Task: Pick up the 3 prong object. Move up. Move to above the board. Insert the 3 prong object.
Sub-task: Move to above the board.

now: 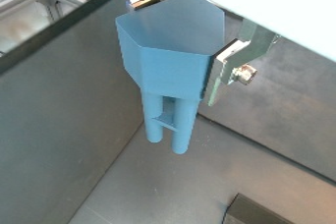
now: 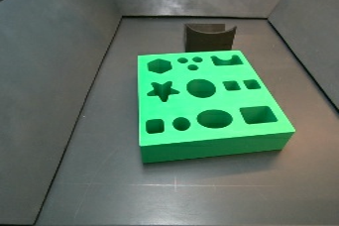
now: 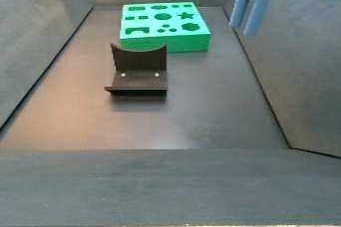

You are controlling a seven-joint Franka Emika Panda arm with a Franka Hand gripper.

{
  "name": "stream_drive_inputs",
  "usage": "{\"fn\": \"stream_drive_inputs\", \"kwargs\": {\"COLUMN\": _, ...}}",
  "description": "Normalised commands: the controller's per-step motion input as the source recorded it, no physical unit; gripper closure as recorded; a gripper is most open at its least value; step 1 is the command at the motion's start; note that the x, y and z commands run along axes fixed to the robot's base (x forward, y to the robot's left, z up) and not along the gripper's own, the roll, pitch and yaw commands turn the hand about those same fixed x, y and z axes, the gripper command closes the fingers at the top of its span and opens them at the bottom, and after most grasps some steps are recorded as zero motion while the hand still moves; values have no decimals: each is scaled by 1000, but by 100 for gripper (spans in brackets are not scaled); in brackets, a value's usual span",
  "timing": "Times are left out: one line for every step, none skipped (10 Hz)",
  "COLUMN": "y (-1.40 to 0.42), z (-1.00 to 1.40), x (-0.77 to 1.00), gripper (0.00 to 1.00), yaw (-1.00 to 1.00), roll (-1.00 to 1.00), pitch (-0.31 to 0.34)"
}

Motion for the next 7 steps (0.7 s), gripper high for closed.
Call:
{"fn": "stream_drive_inputs", "kwargs": {"y": 33, "z": 360, "x": 0, "gripper": 100, "yaw": -58, "roll": -182, "pitch": 49}}
{"fn": "stream_drive_inputs", "kwargs": {"y": 28, "z": 200, "x": -1, "gripper": 100, "yaw": -59, "roll": -179, "pitch": 49}}
{"fn": "stream_drive_inputs", "kwargs": {"y": -1000, "z": 98, "x": 312, "gripper": 100, "yaw": 949, "roll": 37, "pitch": 616}}
{"fn": "stream_drive_inputs", "kwargs": {"y": -1000, "z": 96, "x": 317, "gripper": 100, "yaw": 899, "roll": 92, "pitch": 603}}
{"fn": "stream_drive_inputs", "kwargs": {"y": -1000, "z": 99, "x": 331, "gripper": 100, "yaw": 682, "roll": 148, "pitch": 533}}
{"fn": "stream_drive_inputs", "kwargs": {"y": -1000, "z": 97, "x": 342, "gripper": 100, "yaw": 436, "roll": 86, "pitch": 412}}
{"fn": "stream_drive_inputs", "kwargs": {"y": -1000, "z": 99, "x": 345, "gripper": 100, "yaw": 261, "roll": 48, "pitch": 291}}
